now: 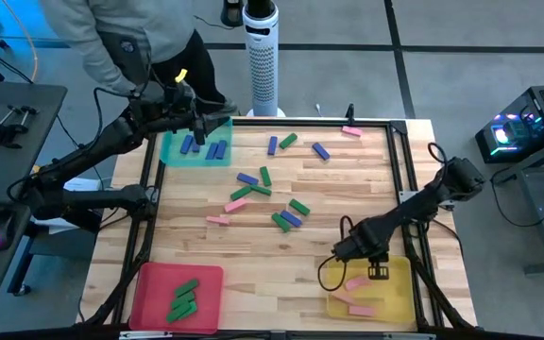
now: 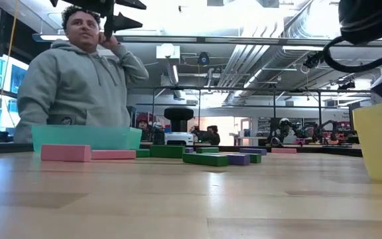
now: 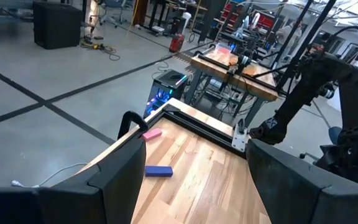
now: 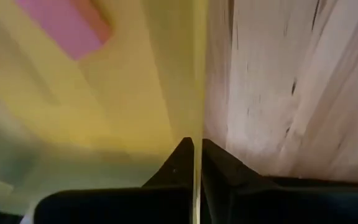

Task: Sort blocks
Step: Adjust the yellow bin, then put the blue block into the blue bin

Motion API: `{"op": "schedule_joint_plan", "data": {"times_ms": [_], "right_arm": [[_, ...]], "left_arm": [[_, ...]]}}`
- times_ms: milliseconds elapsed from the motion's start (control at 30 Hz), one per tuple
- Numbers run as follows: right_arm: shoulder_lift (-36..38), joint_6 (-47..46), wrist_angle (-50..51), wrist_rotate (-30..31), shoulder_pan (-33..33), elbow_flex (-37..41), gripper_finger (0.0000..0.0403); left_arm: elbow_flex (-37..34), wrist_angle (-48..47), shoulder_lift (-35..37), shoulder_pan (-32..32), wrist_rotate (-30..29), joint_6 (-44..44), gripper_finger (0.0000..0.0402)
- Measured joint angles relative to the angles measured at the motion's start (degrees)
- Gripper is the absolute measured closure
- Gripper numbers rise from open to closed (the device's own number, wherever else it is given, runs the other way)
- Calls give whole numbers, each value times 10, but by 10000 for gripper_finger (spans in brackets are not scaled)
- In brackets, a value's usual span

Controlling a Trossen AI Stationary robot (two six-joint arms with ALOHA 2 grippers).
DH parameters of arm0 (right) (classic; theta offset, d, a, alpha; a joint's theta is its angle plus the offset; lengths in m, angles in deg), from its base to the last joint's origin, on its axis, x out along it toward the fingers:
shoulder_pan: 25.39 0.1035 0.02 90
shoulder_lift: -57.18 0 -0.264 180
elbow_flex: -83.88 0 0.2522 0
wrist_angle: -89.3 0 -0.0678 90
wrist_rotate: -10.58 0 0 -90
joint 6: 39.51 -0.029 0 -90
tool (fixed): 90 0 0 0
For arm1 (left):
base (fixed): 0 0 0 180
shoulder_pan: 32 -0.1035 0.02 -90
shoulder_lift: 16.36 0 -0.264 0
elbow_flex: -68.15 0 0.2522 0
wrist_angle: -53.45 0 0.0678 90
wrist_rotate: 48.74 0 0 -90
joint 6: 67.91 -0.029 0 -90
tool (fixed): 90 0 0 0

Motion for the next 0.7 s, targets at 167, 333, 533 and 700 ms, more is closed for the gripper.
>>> {"op": "schedule_joint_plan", "data": {"times_ms": [167, 333, 533, 700], "right_arm": [[24, -19, 28, 1, 16, 3, 390], [80, -64, 31, -17, -4, 3, 345], [181, -110, 43, -42, -87, -18, 241], [218, -88, -7, 134, -206, -77, 196]], "left_arm": [[0, 0, 0, 0, 0, 0, 133], [0, -1, 0, 0, 0, 0, 133], [0, -1, 0, 0, 0, 0, 133], [0, 3, 0, 0, 0, 0, 133]]}}
